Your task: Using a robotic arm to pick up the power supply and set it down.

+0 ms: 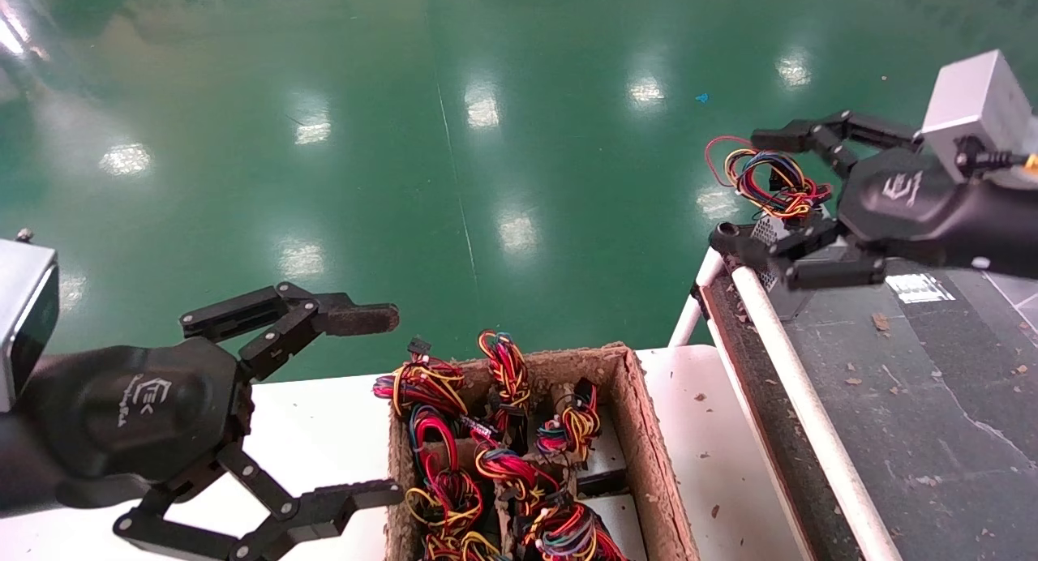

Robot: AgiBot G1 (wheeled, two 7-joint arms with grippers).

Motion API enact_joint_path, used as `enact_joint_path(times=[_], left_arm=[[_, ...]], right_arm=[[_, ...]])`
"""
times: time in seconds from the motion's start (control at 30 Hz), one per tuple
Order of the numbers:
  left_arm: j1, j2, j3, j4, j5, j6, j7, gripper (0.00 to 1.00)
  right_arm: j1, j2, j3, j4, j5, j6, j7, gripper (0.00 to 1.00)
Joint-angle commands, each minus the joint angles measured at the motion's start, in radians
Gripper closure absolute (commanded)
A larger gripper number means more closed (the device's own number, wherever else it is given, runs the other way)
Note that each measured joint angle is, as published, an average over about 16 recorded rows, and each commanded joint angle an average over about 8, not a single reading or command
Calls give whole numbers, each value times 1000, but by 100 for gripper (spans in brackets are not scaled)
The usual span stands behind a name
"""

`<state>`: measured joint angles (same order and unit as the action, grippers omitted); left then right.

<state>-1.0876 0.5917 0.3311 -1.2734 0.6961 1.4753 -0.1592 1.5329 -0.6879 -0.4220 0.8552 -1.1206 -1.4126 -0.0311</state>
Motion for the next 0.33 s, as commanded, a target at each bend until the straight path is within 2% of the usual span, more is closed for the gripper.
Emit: enact_joint_path(times=[0.03,0.33], left_arm=[[0,0,0,0,0,0,0,0],[0,0,0,0,0,0,0,0]], right_arm=[[-27,4,8,25,23,-5,13,0],[-127,21,40,119,108,-23,61,0]])
